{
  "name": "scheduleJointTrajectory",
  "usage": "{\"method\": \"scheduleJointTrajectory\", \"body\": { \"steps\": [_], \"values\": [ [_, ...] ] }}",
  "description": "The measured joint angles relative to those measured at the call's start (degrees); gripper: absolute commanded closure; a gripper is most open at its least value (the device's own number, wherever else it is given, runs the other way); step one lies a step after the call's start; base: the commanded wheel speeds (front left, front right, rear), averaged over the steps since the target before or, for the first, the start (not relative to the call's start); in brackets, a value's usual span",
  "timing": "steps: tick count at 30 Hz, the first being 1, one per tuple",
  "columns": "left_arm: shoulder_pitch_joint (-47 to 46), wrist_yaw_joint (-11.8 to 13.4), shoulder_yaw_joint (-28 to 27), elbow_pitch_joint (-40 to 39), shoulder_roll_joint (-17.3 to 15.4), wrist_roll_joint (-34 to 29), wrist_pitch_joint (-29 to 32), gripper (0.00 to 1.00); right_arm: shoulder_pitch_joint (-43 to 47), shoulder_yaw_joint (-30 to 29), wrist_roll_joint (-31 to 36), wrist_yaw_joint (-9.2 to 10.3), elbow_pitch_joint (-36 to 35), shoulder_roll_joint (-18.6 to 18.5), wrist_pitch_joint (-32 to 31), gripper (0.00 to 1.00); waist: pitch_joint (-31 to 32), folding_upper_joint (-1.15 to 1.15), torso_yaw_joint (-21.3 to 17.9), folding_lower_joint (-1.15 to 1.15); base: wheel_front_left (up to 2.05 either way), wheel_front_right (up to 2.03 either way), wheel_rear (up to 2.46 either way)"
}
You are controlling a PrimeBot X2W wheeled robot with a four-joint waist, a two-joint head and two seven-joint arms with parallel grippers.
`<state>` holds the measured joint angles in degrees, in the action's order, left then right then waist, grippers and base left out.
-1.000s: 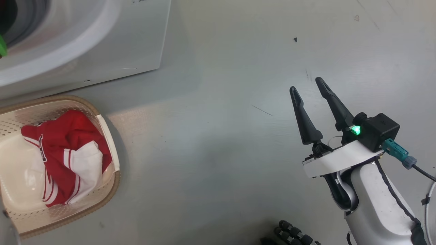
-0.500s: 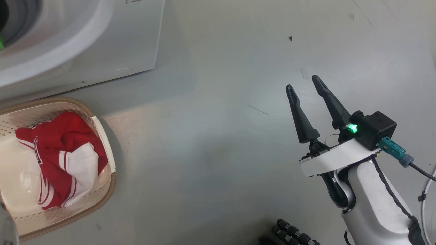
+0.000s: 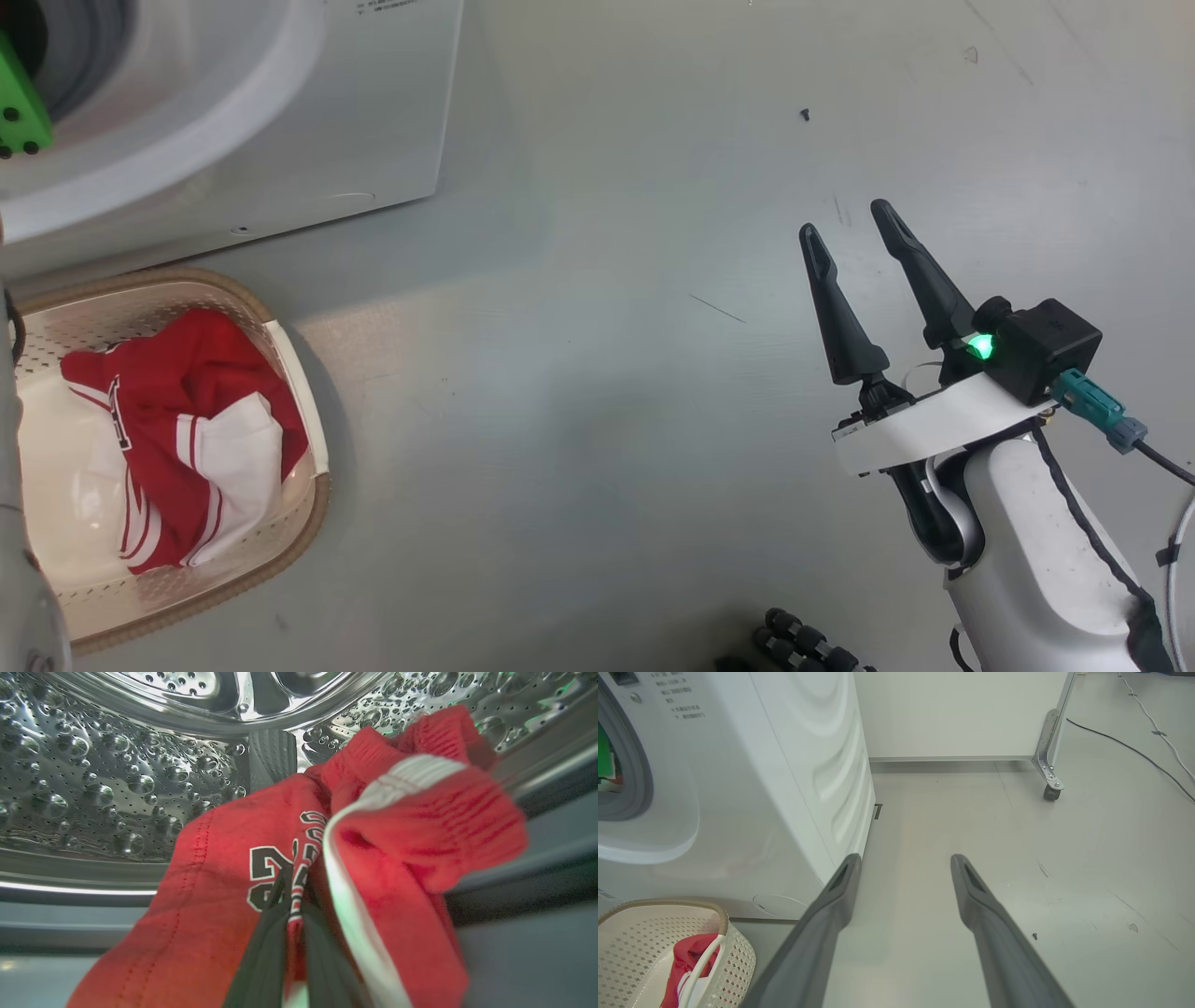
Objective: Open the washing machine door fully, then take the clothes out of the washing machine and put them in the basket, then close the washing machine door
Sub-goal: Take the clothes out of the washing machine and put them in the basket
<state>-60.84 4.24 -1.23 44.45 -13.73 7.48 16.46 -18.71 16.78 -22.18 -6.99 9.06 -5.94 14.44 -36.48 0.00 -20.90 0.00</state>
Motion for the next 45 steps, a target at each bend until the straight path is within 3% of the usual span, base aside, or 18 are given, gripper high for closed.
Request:
{"method": "scheduleJointTrajectory", "body": {
  "steps": [15,45],
  "values": [
    [0.76,-2.10,-0.05,3.09,2.12,1.18,-9.84,1.00,0.00,-0.56,0.30,0.00,0.90,-0.60,0.00,0.00,4.56,0.00,2.68,0.00,0.00,0.00,0.00],
    [14.77,-6.56,0.57,6.98,4.89,3.66,-25.54,1.00,4.52,-0.80,0.82,0.00,3.97,-0.96,0.00,0.00,18.34,0.00,9.09,0.00,0.00,0.00,0.00]
  ]
}}
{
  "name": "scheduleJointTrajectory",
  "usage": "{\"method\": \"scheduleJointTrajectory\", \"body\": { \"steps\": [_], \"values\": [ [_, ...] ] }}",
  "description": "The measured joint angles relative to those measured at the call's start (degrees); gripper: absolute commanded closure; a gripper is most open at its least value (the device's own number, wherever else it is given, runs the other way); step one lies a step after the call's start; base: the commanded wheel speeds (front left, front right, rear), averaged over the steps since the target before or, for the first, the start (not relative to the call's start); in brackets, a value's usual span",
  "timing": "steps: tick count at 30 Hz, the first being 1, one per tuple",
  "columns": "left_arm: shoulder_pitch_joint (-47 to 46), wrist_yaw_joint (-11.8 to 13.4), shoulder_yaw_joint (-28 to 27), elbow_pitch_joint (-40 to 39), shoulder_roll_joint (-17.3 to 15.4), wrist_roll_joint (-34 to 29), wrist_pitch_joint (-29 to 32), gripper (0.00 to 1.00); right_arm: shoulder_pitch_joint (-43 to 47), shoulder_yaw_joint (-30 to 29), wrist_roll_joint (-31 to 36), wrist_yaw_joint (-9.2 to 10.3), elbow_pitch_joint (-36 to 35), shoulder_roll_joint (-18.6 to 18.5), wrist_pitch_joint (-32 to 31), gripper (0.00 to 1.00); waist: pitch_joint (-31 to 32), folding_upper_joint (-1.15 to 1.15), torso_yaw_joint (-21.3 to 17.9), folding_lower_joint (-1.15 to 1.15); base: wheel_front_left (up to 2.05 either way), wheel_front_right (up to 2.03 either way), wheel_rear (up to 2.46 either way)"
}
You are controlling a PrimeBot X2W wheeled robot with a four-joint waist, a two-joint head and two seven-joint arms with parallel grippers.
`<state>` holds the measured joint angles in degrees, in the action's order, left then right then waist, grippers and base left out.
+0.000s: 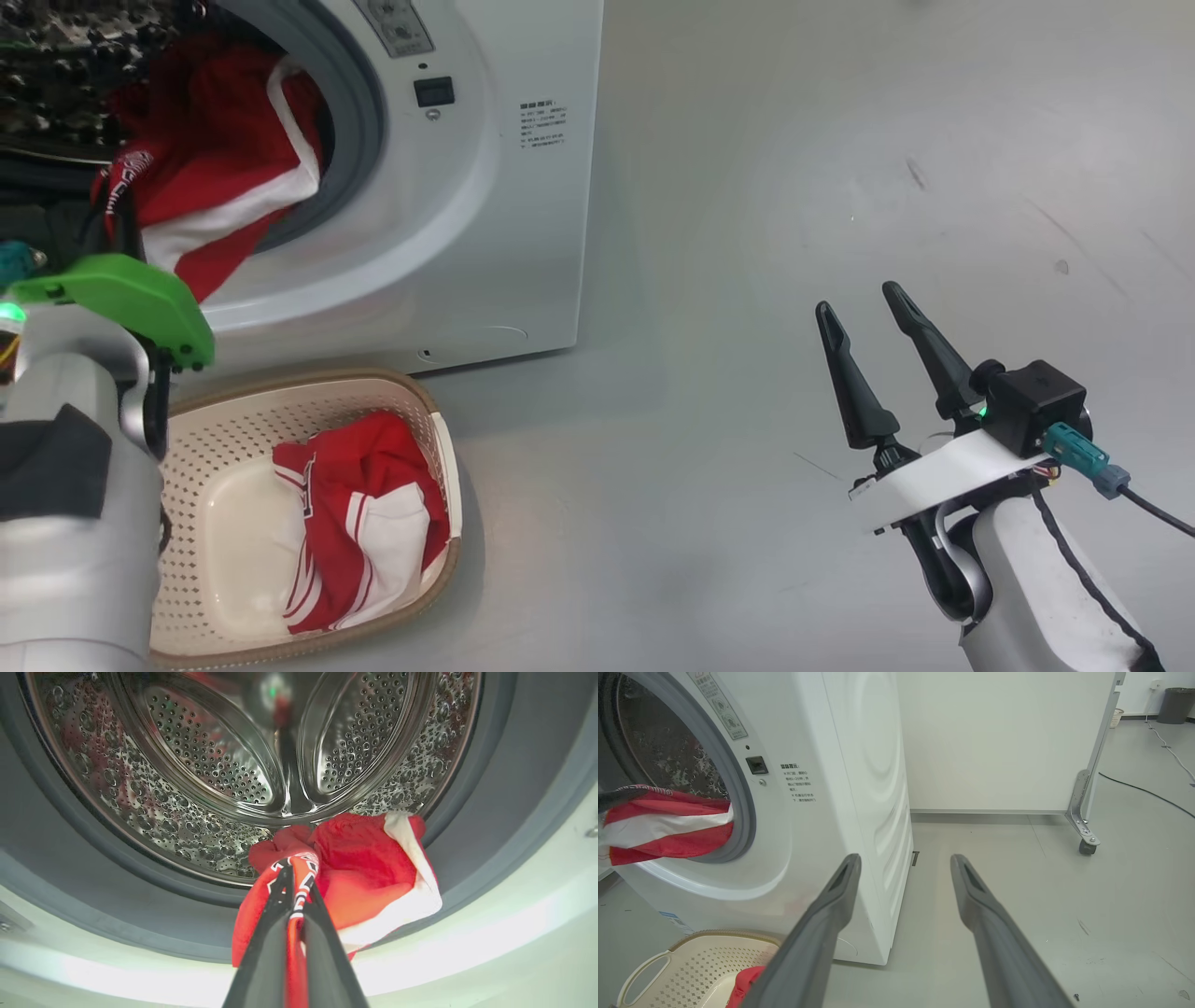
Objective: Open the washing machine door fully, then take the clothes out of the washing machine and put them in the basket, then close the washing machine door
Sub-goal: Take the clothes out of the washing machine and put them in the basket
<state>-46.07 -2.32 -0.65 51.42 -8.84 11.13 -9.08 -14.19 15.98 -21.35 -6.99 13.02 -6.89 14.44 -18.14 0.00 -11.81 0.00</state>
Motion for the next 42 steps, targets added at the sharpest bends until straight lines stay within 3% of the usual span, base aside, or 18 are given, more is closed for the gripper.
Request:
{"method": "scheduleJointTrajectory", "body": {
  "steps": [12,27,42],
  "values": [
    [8.29,-0.57,1.45,-0.66,-0.15,-1.10,-4.19,1.00,2.80,-0.04,0.33,0.00,0.79,0.10,0.00,0.00,5.72,0.00,3.29,0.00,0.00,0.00,0.00],
    [17.57,-1.09,3.01,-6.05,0.97,-2.24,-5.19,1.00,5.79,0.13,0.35,0.00,1.88,0.67,0.00,0.00,11.07,0.00,5.95,0.00,0.00,0.00,0.00],
    [22.04,-1.09,1.99,-30.51,3.94,-2.15,-5.36,1.00,7.46,1.15,0.83,0.00,1.97,0.71,0.00,0.00,13.20,0.00,7.42,0.00,0.00,0.00,0.00]
  ]
}}
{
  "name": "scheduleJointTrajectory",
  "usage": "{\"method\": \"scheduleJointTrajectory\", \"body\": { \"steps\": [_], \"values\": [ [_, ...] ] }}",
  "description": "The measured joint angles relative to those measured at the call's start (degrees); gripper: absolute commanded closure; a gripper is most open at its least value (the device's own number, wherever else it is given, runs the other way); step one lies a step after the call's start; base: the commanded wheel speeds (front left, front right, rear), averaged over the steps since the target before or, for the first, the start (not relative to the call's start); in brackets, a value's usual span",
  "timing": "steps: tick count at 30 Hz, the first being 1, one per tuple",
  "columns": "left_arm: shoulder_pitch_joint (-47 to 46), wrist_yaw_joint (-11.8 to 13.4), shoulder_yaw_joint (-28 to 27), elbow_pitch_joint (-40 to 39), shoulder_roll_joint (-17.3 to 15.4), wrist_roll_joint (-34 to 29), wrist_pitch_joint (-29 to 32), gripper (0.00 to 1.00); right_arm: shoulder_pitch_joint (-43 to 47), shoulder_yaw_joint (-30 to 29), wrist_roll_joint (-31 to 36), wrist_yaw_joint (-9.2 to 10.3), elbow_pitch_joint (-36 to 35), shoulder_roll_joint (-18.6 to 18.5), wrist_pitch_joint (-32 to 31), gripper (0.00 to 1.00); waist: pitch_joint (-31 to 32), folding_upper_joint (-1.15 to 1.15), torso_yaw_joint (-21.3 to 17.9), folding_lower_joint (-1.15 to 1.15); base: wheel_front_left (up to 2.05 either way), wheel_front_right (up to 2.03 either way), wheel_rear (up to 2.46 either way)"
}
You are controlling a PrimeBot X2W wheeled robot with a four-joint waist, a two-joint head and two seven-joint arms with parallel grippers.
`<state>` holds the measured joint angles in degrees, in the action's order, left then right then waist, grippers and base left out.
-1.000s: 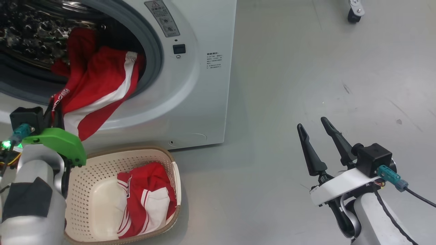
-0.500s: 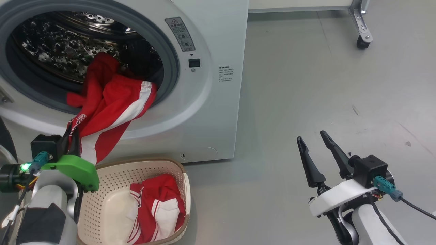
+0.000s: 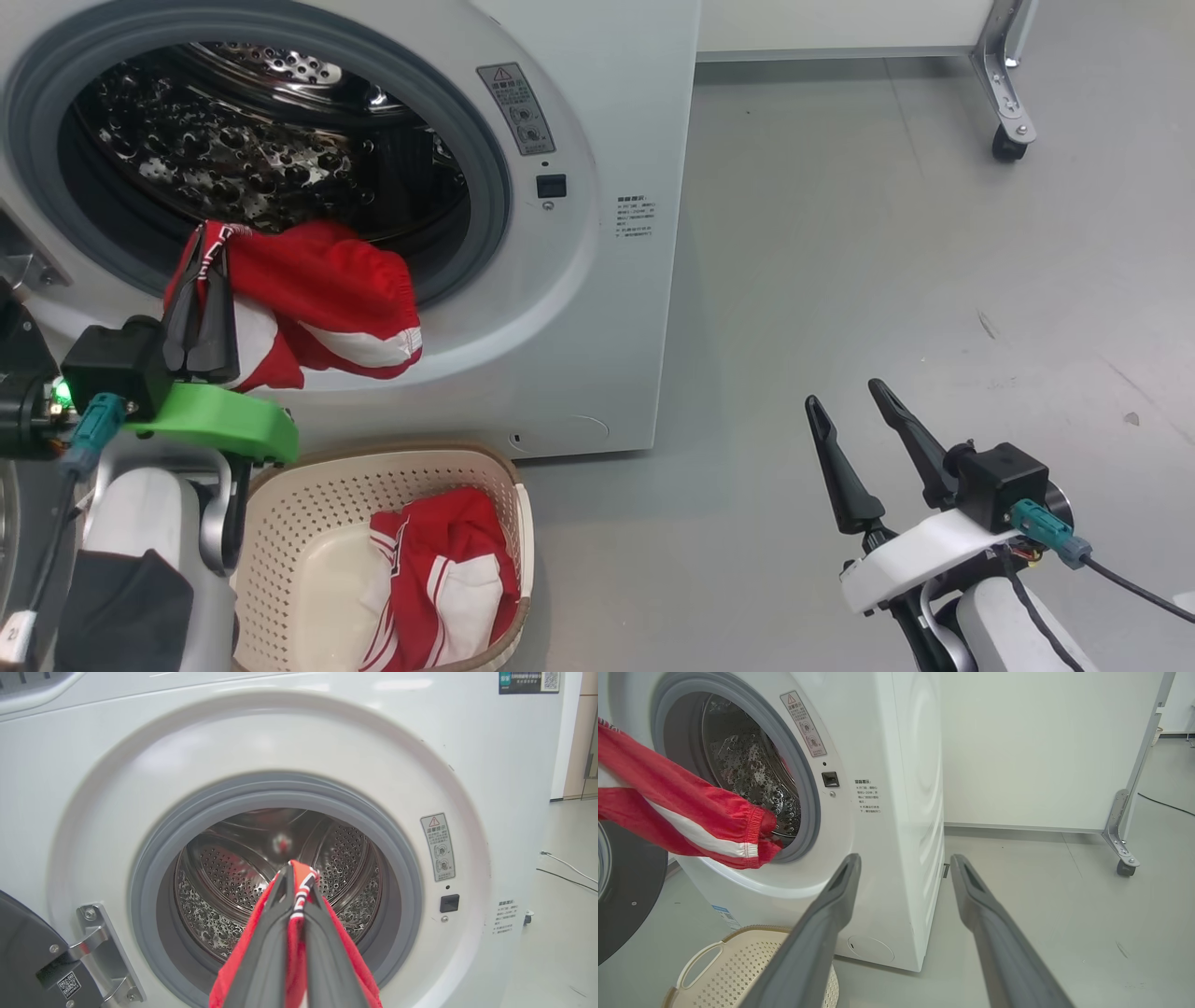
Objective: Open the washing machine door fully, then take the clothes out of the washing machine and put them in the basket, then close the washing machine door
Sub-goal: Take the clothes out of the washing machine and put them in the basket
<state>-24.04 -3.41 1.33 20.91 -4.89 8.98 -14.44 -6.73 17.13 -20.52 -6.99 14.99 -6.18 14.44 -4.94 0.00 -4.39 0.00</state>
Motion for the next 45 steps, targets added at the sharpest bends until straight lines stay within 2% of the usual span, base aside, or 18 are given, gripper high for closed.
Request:
{"method": "scheduleJointTrajectory", "body": {
  "steps": [13,19,24,31,45],
  "values": [
    [4.27,0.19,-0.47,-11.70,0.46,-1.16,-0.02,1.00,0.07,0.43,0.01,0.00,-0.01,0.08,0.00,0.00,0.11,0.00,-0.10,0.00,0.00,0.00,0.00],
    [7.56,0.66,-0.49,-12.78,0.79,-1.21,-0.25,1.00,0.10,0.46,0.01,0.00,-0.12,0.19,0.00,0.00,-0.46,0.00,-0.31,0.00,0.00,0.00,0.00],
    [9.99,0.66,0.98,-10.96,1.10,-1.36,-0.25,1.00,0.09,0.41,0.01,0.00,-0.33,0.29,0.00,0.00,-1.52,0.00,-0.56,0.00,0.00,0.00,0.00],
    [14.14,0.65,2.01,-4.34,1.16,-1.35,1.55,1.00,-0.19,0.51,0.01,0.00,-0.71,0.21,0.00,0.00,-3.02,0.00,-0.98,0.00,0.00,0.00,0.00],
    [14.05,1.72,0.36,1.85,1.74,0.77,3.67,1.00,-2.02,1.13,0.01,0.00,-1.66,-1.09,0.00,0.00,-7.42,0.00,-2.29,0.00,0.00,0.00,0.00]
  ]
}}
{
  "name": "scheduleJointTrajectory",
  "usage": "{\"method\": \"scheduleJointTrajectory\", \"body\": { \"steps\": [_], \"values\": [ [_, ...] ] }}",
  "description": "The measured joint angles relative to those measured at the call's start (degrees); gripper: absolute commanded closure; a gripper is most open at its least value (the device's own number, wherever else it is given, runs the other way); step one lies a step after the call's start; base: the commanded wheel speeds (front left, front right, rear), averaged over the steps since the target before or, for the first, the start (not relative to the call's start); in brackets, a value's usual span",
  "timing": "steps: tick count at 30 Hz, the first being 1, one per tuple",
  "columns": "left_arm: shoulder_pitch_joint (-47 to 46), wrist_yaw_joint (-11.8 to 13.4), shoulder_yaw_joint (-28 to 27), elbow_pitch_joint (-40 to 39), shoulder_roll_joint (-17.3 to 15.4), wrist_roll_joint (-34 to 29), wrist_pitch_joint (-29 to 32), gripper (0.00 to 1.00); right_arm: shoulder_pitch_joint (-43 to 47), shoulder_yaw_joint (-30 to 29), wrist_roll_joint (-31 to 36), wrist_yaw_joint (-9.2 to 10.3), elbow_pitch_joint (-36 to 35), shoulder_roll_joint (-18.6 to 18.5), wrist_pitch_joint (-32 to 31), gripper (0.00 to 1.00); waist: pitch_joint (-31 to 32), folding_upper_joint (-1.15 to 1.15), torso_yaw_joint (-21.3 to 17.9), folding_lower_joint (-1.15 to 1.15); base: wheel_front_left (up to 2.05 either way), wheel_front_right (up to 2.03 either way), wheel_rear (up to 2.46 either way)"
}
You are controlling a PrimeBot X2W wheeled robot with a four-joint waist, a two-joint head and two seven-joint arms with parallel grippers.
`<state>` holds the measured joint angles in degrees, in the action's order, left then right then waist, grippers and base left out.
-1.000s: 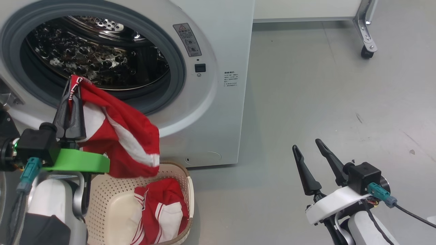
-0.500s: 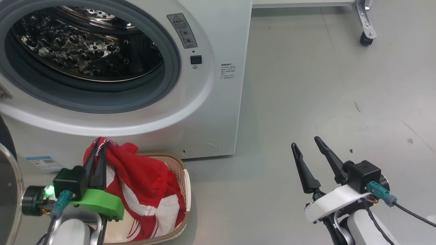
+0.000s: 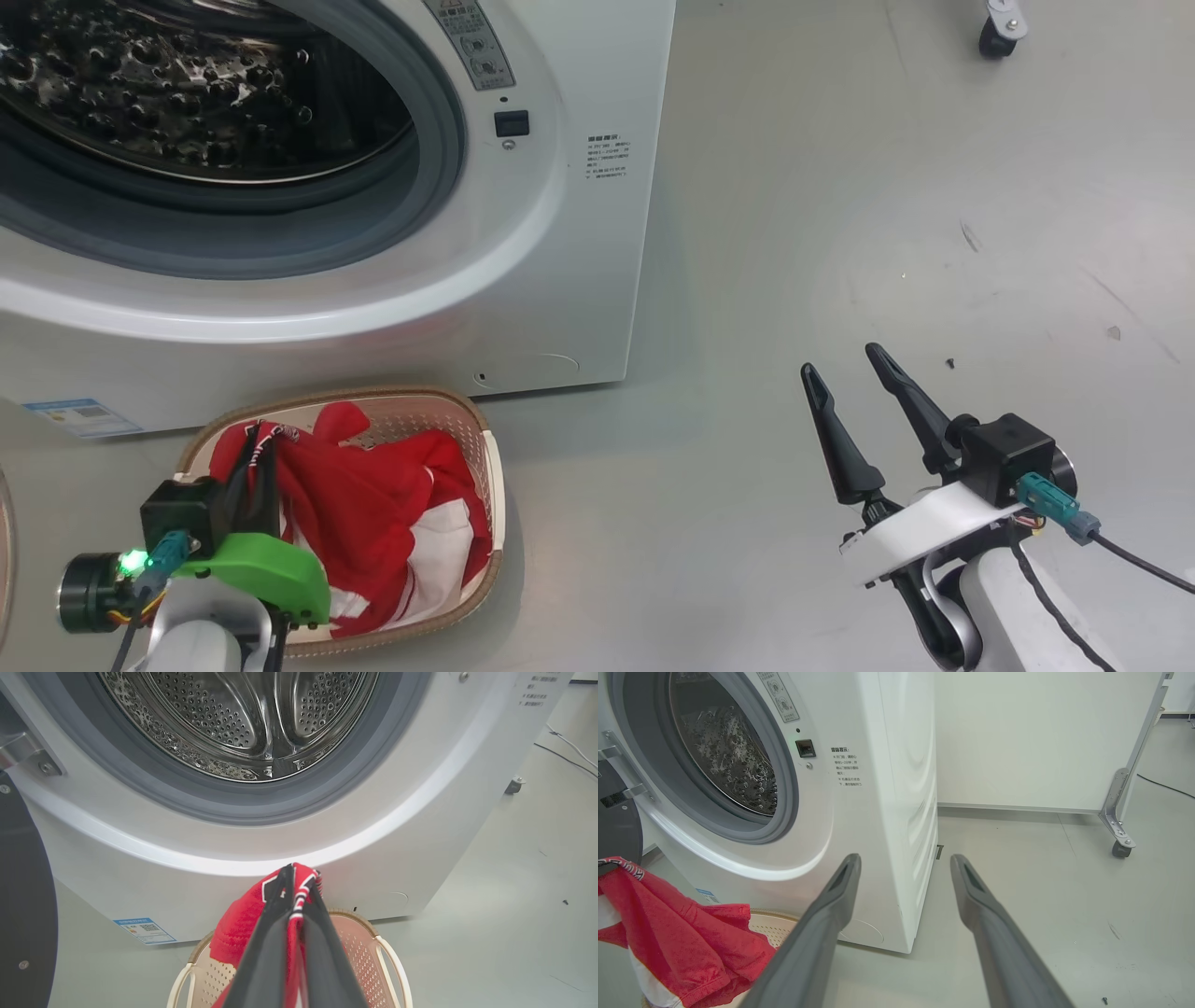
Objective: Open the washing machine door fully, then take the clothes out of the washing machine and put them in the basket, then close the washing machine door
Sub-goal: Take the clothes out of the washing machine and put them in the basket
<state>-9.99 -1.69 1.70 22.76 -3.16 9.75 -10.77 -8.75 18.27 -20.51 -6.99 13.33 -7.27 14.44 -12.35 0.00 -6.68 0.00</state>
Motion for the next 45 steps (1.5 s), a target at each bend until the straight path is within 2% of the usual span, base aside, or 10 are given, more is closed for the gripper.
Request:
{"method": "scheduleJointTrajectory", "body": {
  "steps": [7,11,19,24,32,45],
  "values": [
    [-2.20,0.88,-1.07,3.16,-0.37,-0.18,0.66,1.00,-1.63,0.03,0.00,0.00,-1.00,-0.42,0.00,0.00,-3.23,0.00,-0.96,0.00,0.00,0.00,0.00],
    [-5.13,1.55,-2.20,4.55,-1.72,-0.18,1.23,1.00,-2.11,-0.15,0.00,0.00,-1.36,-0.79,0.00,0.00,-5.20,0.00,-1.49,0.00,0.00,0.00,0.00],
    [-8.04,4.47,-4.27,8.60,-4.59,-0.76,3.15,1.00,-3.28,-0.57,-0.02,0.00,-2.10,-1.33,0.00,0.00,-9.15,0.00,-2.25,0.00,0.00,0.00,0.00],
    [-10.06,5.01,-4.85,10.36,-5.36,-1.25,3.74,1.00,-4.42,-0.56,-0.11,0.00,-2.71,-1.34,0.00,0.00,-11.53,0.00,-2.70,0.00,0.00,0.00,0.00],
    [-13.05,5.43,-3.46,13.72,-5.23,-2.30,4.87,1.00,-5.81,-0.03,-0.35,0.00,-3.02,-1.32,0.00,0.00,-14.90,0.00,-3.91,0.00,0.00,0.00,0.00],
    [-19.67,5.42,-0.43,19.83,-2.41,-3.32,6.68,1.00,-7.76,-0.56,-0.97,0.00,-3.90,-1.01,0.00,0.00,-20.64,0.00,-7.37,0.00,0.00,0.00,0.00]
  ]
}}
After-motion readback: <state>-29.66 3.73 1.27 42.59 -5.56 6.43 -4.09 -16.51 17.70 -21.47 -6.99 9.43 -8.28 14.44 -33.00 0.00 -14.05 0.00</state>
